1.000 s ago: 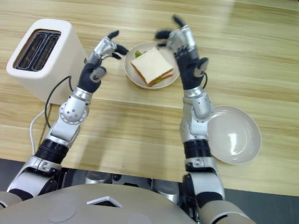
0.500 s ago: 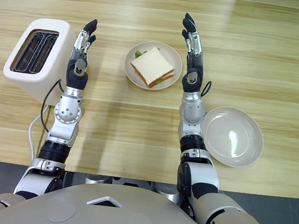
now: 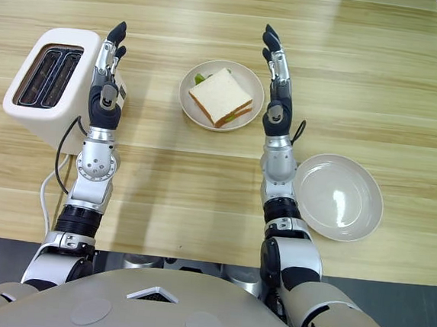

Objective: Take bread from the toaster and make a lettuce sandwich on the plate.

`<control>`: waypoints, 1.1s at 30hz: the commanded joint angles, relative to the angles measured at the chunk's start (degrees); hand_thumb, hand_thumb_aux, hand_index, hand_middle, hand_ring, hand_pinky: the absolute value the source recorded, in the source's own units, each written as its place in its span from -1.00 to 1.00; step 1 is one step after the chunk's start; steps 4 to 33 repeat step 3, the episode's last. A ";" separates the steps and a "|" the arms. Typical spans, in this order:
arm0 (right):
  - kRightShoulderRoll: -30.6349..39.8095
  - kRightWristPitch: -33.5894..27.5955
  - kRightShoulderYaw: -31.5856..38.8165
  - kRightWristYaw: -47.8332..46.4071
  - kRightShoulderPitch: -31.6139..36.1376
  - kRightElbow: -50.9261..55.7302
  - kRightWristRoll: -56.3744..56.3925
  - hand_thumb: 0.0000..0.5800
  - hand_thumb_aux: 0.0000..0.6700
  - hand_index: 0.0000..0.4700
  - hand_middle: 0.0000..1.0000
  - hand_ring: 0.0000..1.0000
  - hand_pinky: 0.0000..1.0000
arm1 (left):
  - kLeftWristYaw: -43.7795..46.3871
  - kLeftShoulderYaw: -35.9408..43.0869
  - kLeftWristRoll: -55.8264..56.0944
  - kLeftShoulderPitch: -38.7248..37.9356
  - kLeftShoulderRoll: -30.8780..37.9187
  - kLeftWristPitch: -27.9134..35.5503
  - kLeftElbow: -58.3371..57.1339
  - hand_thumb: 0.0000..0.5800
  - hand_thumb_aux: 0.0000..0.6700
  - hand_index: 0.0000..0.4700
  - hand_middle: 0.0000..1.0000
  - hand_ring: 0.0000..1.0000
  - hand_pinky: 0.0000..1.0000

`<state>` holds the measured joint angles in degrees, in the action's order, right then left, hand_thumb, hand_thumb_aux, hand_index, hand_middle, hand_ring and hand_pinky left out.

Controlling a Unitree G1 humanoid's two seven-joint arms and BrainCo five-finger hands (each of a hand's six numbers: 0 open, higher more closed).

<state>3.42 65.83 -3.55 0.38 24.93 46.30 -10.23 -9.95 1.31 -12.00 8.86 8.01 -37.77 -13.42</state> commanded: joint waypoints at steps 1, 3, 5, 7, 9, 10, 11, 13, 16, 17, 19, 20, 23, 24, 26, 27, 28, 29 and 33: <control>0.43 0.11 0.42 1.79 -0.22 0.66 -1.08 -1.00 -1.00 -1.00 -1.00 -1.00 -1.00 | -0.03 -0.61 0.01 -0.10 -0.31 -0.12 0.05 -1.00 -1.00 -1.00 -1.00 -1.00 -1.00; 0.59 0.11 0.62 2.35 -0.17 0.76 -1.24 -1.00 -1.00 -1.00 -1.00 -1.00 -1.00 | -0.07 -0.63 0.05 -0.06 -0.36 -0.07 -0.04 -1.00 -1.00 -1.00 -1.00 -1.00 -1.00; 0.59 0.11 0.62 2.35 -0.17 0.76 -1.24 -1.00 -1.00 -1.00 -1.00 -1.00 -1.00 | -0.07 -0.63 0.05 -0.06 -0.36 -0.07 -0.04 -1.00 -1.00 -1.00 -1.00 -1.00 -1.00; 0.59 0.11 0.62 2.35 -0.17 0.76 -1.24 -1.00 -1.00 -1.00 -1.00 -1.00 -1.00 | -0.07 -0.63 0.05 -0.06 -0.36 -0.07 -0.04 -1.00 -1.00 -1.00 -1.00 -1.00 -1.00; 0.59 0.11 0.62 2.35 -0.17 0.76 -1.24 -1.00 -1.00 -1.00 -1.00 -1.00 -1.00 | -0.07 -0.63 0.05 -0.06 -0.36 -0.07 -0.04 -1.00 -1.00 -1.00 -1.00 -1.00 -1.00; 0.59 0.11 0.62 2.35 -0.17 0.76 -1.24 -1.00 -1.00 -1.00 -1.00 -1.00 -1.00 | -0.07 -0.63 0.05 -0.06 -0.36 -0.07 -0.04 -1.00 -1.00 -1.00 -1.00 -1.00 -1.00; 0.59 0.11 0.62 2.35 -0.17 0.76 -1.24 -1.00 -1.00 -1.00 -1.00 -1.00 -1.00 | -0.07 -0.63 0.05 -0.06 -0.36 -0.07 -0.04 -1.00 -1.00 -1.00 -1.00 -1.00 -1.00; 0.59 0.11 0.62 2.35 -0.17 0.76 -1.24 -1.00 -1.00 -1.00 -1.00 -1.00 -1.00 | -0.07 -0.63 0.05 -0.06 -0.36 -0.07 -0.04 -1.00 -1.00 -1.00 -1.00 -1.00 -1.00; 0.59 0.11 0.62 2.35 -0.17 0.76 -1.24 -1.00 -1.00 -1.00 -1.00 -1.00 -1.00 | -0.07 -0.63 0.05 -0.06 -0.36 -0.07 -0.04 -1.00 -1.00 -1.00 -1.00 -1.00 -1.00; 0.59 0.11 0.62 2.35 -0.17 0.76 -1.24 -1.00 -1.00 -1.00 -1.00 -1.00 -1.00 | -0.07 -0.63 0.05 -0.06 -0.36 -0.07 -0.04 -1.00 -1.00 -1.00 -1.00 -1.00 -1.00; 0.59 0.11 0.62 2.35 -0.17 0.76 -1.24 -1.00 -1.00 -1.00 -1.00 -1.00 -1.00 | -0.07 -0.63 0.05 -0.06 -0.36 -0.07 -0.04 -1.00 -1.00 -1.00 -1.00 -1.00 -1.00; 0.59 0.11 0.62 2.35 -0.17 0.76 -1.24 -1.00 -1.00 -1.00 -1.00 -1.00 -1.00 | -0.07 -0.63 0.05 -0.06 -0.36 -0.07 -0.04 -1.00 -1.00 -1.00 -1.00 -1.00 -1.00; 0.59 0.11 0.62 2.35 -0.17 0.76 -1.24 -1.00 -1.00 -1.00 -1.00 -1.00 -1.00 | -0.07 -0.63 0.05 -0.06 -0.36 -0.07 -0.04 -1.00 -1.00 -1.00 -1.00 -1.00 -1.00; 0.59 0.11 0.62 2.35 -0.17 0.76 -1.24 -1.00 -1.00 -1.00 -1.00 -1.00 -1.00 | -0.07 -0.63 0.05 -0.06 -0.36 -0.07 -0.04 -1.00 -1.00 -1.00 -1.00 -1.00 -1.00; 0.59 0.11 0.62 2.35 -0.17 0.76 -1.24 -1.00 -1.00 -1.00 -1.00 -1.00 -1.00 | -0.07 -0.63 0.05 -0.06 -0.36 -0.07 -0.04 -1.00 -1.00 -1.00 -1.00 -1.00 -1.00; 0.59 0.11 0.62 2.35 -0.17 0.76 -1.24 -1.00 -1.00 -1.00 -1.00 -1.00 -1.00 | -0.07 -0.63 0.05 -0.06 -0.36 -0.07 -0.04 -1.00 -1.00 -1.00 -1.00 -1.00 -1.00; 0.59 0.11 0.62 2.35 -0.17 0.76 -1.24 -1.00 -1.00 -1.00 -1.00 -1.00 -1.00 | -0.07 -0.63 0.05 -0.06 -0.36 -0.07 -0.04 -1.00 -1.00 -1.00 -1.00 -1.00 -1.00; 0.59 0.11 0.62 2.35 -0.17 0.76 -1.24 -1.00 -1.00 -1.00 -1.00 -1.00 -1.00 | -0.07 -0.63 0.05 -0.06 -0.36 -0.07 -0.04 -1.00 -1.00 -1.00 -1.00 -1.00 -1.00; 0.59 0.11 0.62 2.35 -0.17 0.76 -1.24 -1.00 -1.00 -1.00 -1.00 -1.00 -1.00 | -0.07 -0.63 0.05 -0.06 -0.36 -0.07 -0.04 -1.00 -1.00 -1.00 -1.00 -1.00 -1.00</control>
